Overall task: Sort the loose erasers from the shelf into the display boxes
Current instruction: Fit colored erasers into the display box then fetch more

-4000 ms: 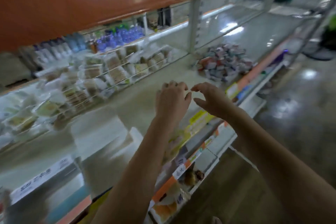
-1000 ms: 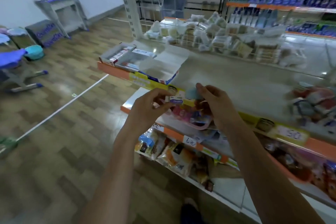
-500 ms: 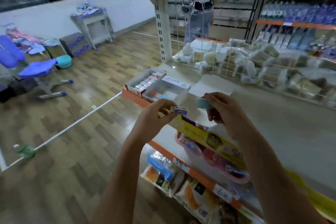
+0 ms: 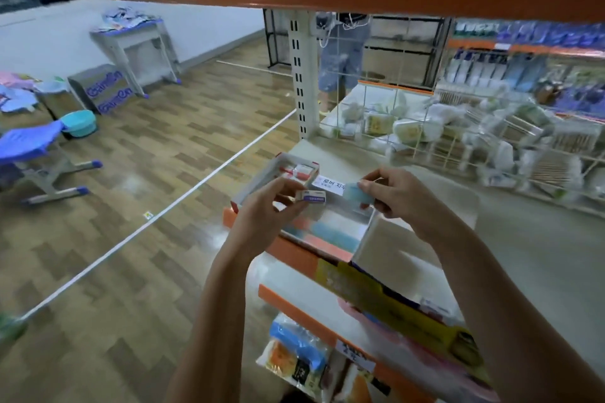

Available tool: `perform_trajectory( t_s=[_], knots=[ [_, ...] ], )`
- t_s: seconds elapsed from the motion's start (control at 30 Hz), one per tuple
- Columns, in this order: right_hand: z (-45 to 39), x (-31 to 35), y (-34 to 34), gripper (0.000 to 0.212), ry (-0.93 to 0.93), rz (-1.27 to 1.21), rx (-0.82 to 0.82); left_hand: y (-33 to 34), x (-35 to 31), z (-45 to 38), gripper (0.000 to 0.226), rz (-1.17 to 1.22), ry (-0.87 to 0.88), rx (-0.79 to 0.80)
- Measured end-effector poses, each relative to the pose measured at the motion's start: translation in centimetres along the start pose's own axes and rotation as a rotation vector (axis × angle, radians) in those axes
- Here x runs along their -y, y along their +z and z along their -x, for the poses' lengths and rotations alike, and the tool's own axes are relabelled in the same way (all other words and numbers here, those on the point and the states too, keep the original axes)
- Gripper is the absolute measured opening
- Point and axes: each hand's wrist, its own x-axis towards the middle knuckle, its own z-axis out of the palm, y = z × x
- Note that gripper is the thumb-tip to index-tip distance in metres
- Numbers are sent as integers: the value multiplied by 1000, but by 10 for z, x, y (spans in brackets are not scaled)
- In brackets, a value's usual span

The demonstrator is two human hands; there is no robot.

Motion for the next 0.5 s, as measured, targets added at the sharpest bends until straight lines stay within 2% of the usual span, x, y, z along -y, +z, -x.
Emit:
perform_trajectory(
  t_s=[0.13,0.33,0.5],
  knots=[
    [-30,3,21,7,23,173,-46,-21,29,-35,38,1,40,108],
    [-55,4,58,7,220,508,102,-40,58,-74,29,8,69,260],
    [-57,4,82,3,333,594,61,-38,62,-90,24,40,96,401]
  ],
)
